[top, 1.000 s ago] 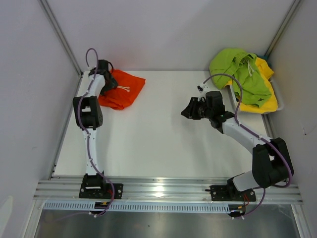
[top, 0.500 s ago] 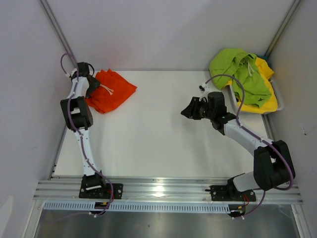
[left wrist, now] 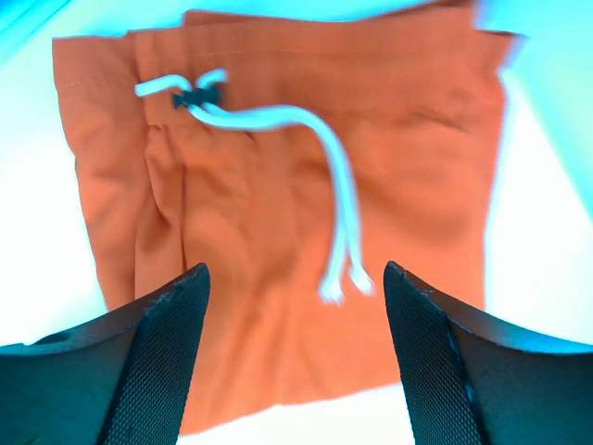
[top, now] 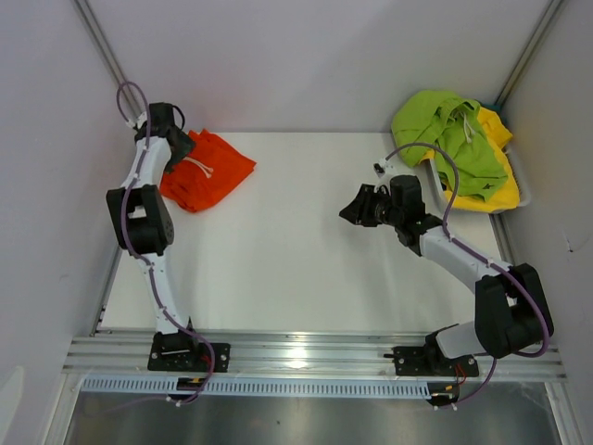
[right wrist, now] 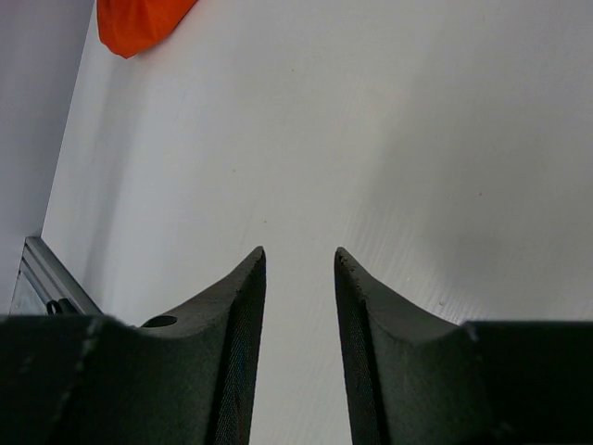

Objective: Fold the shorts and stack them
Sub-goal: Neatly place the folded shorts to the corner

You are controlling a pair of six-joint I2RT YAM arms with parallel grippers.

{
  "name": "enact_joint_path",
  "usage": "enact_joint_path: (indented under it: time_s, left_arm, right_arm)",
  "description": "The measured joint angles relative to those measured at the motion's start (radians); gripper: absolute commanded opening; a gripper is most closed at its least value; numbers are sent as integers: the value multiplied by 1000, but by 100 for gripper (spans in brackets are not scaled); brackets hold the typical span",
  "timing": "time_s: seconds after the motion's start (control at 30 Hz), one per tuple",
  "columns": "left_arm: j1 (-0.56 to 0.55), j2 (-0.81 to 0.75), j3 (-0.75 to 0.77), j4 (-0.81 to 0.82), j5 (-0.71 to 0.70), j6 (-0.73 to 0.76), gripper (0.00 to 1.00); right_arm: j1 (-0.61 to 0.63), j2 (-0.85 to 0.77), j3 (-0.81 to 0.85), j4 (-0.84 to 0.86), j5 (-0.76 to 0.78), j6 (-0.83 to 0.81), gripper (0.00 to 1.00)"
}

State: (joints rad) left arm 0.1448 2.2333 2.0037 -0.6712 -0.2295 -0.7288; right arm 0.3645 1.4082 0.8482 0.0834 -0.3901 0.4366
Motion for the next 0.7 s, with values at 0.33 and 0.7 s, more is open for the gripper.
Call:
enact_joint_path:
  time_s: [0.33,0.7]
  left_arm:
    - [-63,-331,-308,26,-10,85,85]
    - [-52,-409,-692,133,33,84,84]
  right_arm:
    - [3,0,-12,19,0,0,43]
    - [5,0,-24,28,0,0,47]
